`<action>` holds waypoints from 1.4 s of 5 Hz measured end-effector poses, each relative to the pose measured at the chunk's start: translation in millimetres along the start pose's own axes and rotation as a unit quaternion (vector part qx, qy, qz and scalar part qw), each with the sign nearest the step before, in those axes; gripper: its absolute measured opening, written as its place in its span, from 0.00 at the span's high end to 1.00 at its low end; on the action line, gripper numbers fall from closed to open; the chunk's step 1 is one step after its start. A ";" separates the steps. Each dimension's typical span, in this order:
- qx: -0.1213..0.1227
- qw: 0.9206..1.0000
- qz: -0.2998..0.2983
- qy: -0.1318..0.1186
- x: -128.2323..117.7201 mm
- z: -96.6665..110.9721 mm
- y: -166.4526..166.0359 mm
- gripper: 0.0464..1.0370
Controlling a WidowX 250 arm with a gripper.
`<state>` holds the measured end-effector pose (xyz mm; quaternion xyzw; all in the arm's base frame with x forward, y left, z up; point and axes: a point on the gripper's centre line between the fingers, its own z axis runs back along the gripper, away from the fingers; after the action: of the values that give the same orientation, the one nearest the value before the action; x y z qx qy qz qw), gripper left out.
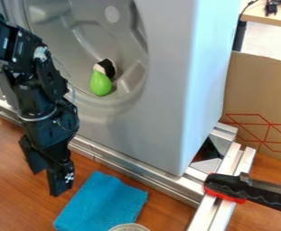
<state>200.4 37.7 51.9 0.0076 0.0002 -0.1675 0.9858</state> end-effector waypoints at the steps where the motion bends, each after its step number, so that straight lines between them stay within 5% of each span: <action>1: -0.005 1.000 -0.002 0.006 -1.6 -2.5 -1.2 0.04; 2: -0.006 0.998 -0.025 -0.050 20.5 16.9 16.1 0.04; 5: 0.069 0.983 -0.022 -0.169 80.8 62.9 58.4 0.04; 7: 0.051 0.982 0.002 -0.184 102.7 64.7 75.6 0.04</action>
<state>322.2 74.1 117.4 0.0267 -0.1893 -0.1637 0.9678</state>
